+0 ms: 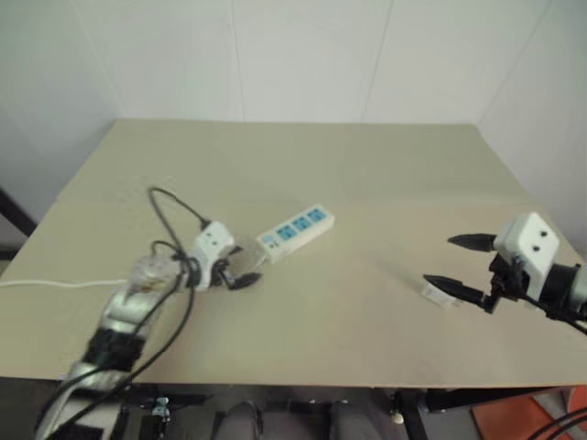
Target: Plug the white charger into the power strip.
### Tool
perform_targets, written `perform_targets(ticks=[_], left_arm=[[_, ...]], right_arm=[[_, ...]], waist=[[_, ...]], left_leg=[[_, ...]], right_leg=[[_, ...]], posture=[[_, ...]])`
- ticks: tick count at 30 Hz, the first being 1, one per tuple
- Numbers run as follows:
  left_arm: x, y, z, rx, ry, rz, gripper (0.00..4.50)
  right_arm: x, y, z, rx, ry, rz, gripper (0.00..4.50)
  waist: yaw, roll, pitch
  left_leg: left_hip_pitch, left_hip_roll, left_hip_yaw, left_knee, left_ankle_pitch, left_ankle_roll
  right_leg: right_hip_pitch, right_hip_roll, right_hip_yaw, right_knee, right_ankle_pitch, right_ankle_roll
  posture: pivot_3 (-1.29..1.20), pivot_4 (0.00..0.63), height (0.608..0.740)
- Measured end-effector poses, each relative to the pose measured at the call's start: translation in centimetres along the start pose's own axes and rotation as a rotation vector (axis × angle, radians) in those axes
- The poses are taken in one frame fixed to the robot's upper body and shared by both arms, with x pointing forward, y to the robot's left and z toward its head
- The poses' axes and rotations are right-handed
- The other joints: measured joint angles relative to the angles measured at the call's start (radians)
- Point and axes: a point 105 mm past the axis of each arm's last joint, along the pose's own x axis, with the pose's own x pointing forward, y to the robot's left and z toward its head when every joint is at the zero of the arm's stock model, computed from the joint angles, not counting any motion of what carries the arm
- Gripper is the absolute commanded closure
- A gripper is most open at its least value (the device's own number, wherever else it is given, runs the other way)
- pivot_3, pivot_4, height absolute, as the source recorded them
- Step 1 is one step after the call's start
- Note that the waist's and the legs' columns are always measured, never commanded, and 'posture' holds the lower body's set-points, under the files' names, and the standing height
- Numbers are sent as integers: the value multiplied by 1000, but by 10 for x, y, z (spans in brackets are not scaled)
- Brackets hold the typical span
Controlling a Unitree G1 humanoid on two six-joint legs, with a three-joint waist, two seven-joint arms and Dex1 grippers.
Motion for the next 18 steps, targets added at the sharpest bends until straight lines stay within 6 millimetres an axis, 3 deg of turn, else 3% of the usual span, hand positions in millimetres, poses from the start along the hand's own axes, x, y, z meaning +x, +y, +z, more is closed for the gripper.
perform_targets(ticks=[1, 4, 8, 16, 18], left_arm=[[5, 3, 3, 4, 6, 5, 40], [18, 9, 9, 12, 16, 29, 631], [28, 8, 9, 15, 12, 28, 1967], [24, 1, 5, 47, -5, -2, 4446], [18, -4, 1, 84, -30, -29, 4480]], right_arm=[[0, 0, 0, 1, -1, -1, 0], [0, 3, 2, -2, -12, 3, 0], [1, 4, 3, 1, -19, -2, 0], [1, 5, 2, 8, -19, -1, 0], [1, 5, 2, 8, -19, -1, 0]], waist=[[1, 0, 0], [3, 0, -1], [4, 0, -1], [1, 1, -2], [-2, 1, -2]], left_leg=[[1, 0, -1, 0, 0, 0], [3, 0, -1, 0, 0, 0], [12, -1, -1, 1, 0, 0], [13, -1, -1, 0, 0, 0], [12, 0, -1, 0, 0, 0]], right_leg=[[1, 0, 0, 0, 0, 0], [3, 0, 0, 1, -3, 5], [15, -1, 0, -2, -3, 6], [15, -1, 0, -2, -3, 7], [14, -1, 0, -2, -3, 7]], posture=[[0, 150, 740], [0, 150, 740], [0, 150, 740], [0, 150, 740], [0, 150, 740]])
